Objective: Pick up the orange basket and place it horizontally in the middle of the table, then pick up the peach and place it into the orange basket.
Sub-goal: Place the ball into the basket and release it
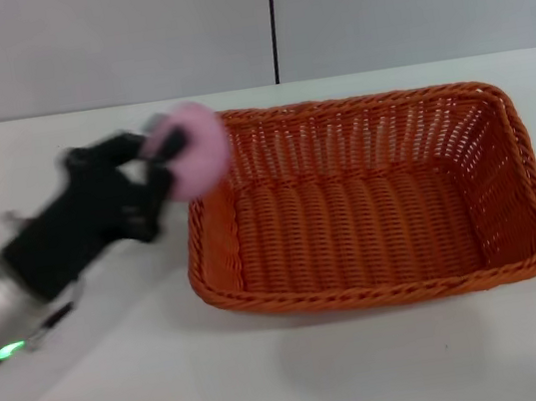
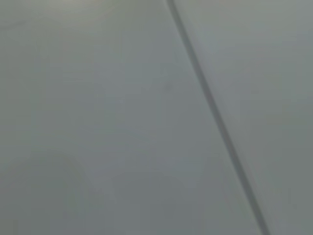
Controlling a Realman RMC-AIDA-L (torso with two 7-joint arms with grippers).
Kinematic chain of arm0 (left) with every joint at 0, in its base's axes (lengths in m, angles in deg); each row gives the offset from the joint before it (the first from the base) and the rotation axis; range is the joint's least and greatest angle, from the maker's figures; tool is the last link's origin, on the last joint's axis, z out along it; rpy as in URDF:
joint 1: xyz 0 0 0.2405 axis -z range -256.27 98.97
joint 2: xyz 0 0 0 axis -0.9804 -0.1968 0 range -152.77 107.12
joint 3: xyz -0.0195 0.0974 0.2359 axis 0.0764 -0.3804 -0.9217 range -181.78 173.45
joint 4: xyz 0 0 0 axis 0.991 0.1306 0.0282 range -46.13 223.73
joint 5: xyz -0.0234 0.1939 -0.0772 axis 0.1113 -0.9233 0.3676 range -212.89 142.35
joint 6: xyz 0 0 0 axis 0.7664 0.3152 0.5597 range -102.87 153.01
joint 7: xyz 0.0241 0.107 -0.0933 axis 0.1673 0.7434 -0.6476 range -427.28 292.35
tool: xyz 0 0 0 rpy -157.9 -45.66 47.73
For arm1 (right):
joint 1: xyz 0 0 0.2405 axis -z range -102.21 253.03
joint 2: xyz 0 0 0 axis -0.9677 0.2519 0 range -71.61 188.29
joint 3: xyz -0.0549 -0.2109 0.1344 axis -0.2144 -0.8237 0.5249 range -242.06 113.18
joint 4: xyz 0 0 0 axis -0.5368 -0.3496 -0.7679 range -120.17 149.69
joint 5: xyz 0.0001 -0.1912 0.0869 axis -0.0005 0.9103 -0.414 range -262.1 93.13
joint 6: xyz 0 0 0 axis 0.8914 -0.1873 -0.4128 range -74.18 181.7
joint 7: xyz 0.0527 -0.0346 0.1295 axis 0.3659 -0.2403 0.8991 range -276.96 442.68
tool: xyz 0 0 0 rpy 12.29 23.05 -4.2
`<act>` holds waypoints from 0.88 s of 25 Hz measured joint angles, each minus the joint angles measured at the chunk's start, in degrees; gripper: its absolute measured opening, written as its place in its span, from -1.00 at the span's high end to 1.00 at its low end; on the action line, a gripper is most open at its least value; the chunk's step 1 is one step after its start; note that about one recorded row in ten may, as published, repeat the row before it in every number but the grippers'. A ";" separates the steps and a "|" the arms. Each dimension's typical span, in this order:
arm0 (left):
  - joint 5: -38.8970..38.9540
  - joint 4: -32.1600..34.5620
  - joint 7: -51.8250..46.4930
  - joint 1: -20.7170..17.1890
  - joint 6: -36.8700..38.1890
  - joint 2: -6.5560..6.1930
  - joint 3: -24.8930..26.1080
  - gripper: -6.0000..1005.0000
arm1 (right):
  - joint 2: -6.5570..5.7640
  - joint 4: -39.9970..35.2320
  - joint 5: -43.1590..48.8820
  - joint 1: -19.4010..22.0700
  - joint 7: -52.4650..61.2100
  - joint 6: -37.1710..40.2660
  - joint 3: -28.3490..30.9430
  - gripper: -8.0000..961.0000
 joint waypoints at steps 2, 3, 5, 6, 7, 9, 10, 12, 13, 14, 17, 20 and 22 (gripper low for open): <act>-0.60 0.14 -0.18 2.90 2.27 0.40 -4.16 0.78 | -0.01 0.84 0.00 0.48 -0.01 -0.29 2.36 -0.18; -0.49 0.37 -0.37 4.54 3.96 0.56 -7.07 0.78 | -0.01 1.09 0.00 1.04 -0.02 -0.67 3.46 -0.18; -0.16 0.38 -0.43 5.31 5.14 0.65 -8.60 0.78 | -0.02 1.10 0.00 1.25 -0.02 -0.81 3.69 -0.18; 0.65 0.41 -0.45 6.01 6.46 0.70 -10.56 0.77 | -0.02 1.11 0.00 1.38 -0.03 -0.92 3.79 -0.18; 1.73 0.45 -0.45 6.42 7.64 0.71 -12.07 0.77 | -0.03 1.12 0.00 1.46 -0.03 -1.15 3.80 -0.18; 5.54 0.45 -0.46 6.87 9.99 0.72 -15.81 0.77 | -0.04 1.13 0.01 1.49 -0.04 -1.81 3.81 -0.18; 9.50 0.25 -0.46 6.84 11.80 0.73 -18.88 0.70 | -0.04 1.13 0.04 1.45 -0.04 -2.13 3.81 -0.18; 13.58 -0.04 -0.46 6.60 13.25 0.75 -21.85 0.56 | -0.06 1.13 0.17 1.19 -0.05 -2.81 3.81 -0.18; 14.92 -0.07 -0.45 6.56 13.64 0.74 -22.94 0.49 | -0.06 1.13 0.27 1.07 -0.05 -3.10 3.81 -0.18; 15.61 -0.10 -0.45 6.54 13.82 0.75 -23.62 0.41 | -0.08 1.13 0.34 0.95 -0.05 -3.35 3.80 -0.18; 16.36 -0.13 -0.45 6.51 14.08 0.77 -24.45 0.29 | -0.13 1.13 0.40 0.80 -0.05 -4.09 3.80 -0.18; 16.42 -0.15 -0.46 6.28 14.11 0.78 -24.50 0.17 | -0.14 1.05 0.18 0.70 -0.05 -4.53 3.82 -0.18; 16.70 -0.17 -0.46 5.85 14.10 0.79 -24.48 0.08 | -0.14 0.94 0.12 0.68 -0.04 -4.57 3.84 -0.18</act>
